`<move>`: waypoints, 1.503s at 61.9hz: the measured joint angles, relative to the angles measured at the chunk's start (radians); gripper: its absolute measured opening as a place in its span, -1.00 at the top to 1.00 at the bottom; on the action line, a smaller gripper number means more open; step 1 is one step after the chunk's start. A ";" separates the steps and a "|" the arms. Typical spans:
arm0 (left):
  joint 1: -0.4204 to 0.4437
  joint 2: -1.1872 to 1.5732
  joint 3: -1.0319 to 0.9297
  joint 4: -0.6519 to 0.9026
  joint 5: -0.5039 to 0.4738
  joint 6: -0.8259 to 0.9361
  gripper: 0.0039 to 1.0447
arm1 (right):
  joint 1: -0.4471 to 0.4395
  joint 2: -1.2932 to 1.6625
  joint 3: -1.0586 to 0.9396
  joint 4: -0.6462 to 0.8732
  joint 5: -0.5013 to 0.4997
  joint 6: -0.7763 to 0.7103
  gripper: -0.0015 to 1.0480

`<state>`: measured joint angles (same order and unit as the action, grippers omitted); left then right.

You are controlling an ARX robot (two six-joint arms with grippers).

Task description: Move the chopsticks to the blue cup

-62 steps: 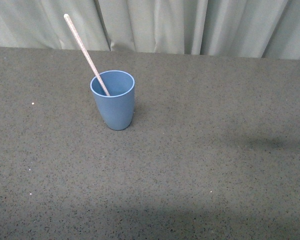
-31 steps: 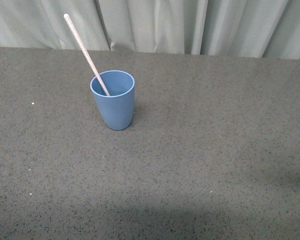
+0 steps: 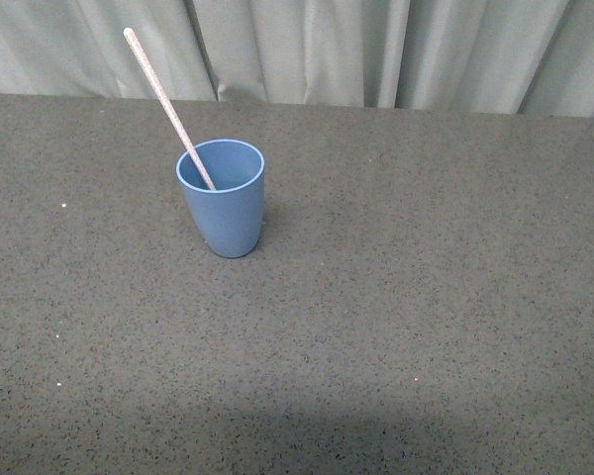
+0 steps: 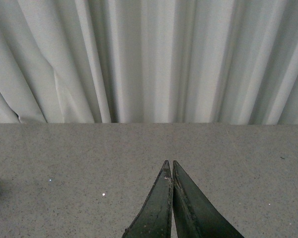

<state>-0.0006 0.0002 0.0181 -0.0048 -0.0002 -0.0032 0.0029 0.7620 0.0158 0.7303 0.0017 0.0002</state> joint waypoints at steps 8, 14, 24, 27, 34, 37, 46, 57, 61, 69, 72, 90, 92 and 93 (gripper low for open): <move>0.000 0.000 0.000 0.000 0.000 0.000 -0.88 | 0.000 -0.119 -0.008 -0.104 0.000 0.000 0.98; 0.000 0.000 0.000 0.000 0.000 0.000 -0.88 | 0.000 -0.200 -0.011 -0.178 0.000 0.000 0.98; 0.000 0.000 0.000 0.000 0.000 0.000 -0.88 | 0.000 -0.301 -0.011 -0.272 0.000 0.000 0.98; 0.000 0.000 0.000 0.000 0.000 0.000 -0.88 | 0.000 -0.333 -0.011 -0.302 0.000 0.000 0.98; 0.000 0.000 0.000 0.000 0.000 0.000 -0.88 | 0.000 -0.386 -0.011 -0.353 -0.001 0.000 0.98; 0.000 0.000 0.000 0.000 0.000 0.000 -0.88 | 0.000 -0.409 -0.011 -0.376 -0.001 0.000 0.98; 0.000 0.000 0.000 0.000 0.000 0.000 -0.88 | 0.000 -0.476 -0.011 -0.441 -0.001 0.000 0.98; 0.000 0.000 0.000 0.000 0.000 0.000 -0.88 | 0.000 -0.534 -0.011 -0.499 -0.001 0.000 0.98; 0.000 0.000 0.000 0.000 0.000 0.000 -0.88 | 0.000 -0.553 -0.011 -0.517 -0.001 0.000 0.98; 0.000 0.000 0.000 0.000 0.000 0.000 -0.88 | 0.000 -0.584 -0.011 -0.548 -0.001 0.000 0.98; 0.000 0.000 0.000 0.000 0.000 0.000 -0.88 | 0.000 -0.626 -0.010 -0.597 -0.001 0.000 0.98; 0.000 0.000 0.000 0.000 0.000 0.000 -0.88 | 0.000 -0.757 -0.011 -0.729 -0.003 -0.001 0.73; 0.000 0.000 0.000 0.000 0.000 0.000 -0.88 | 0.000 -0.758 -0.011 -0.729 -0.003 -0.001 0.56; 0.000 0.000 0.000 0.000 0.000 0.000 -0.88 | 0.000 -0.758 -0.011 -0.729 -0.003 -0.001 0.49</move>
<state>-0.0006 0.0002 0.0181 -0.0048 -0.0002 -0.0032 0.0025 0.0044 0.0051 0.0017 -0.0017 -0.0006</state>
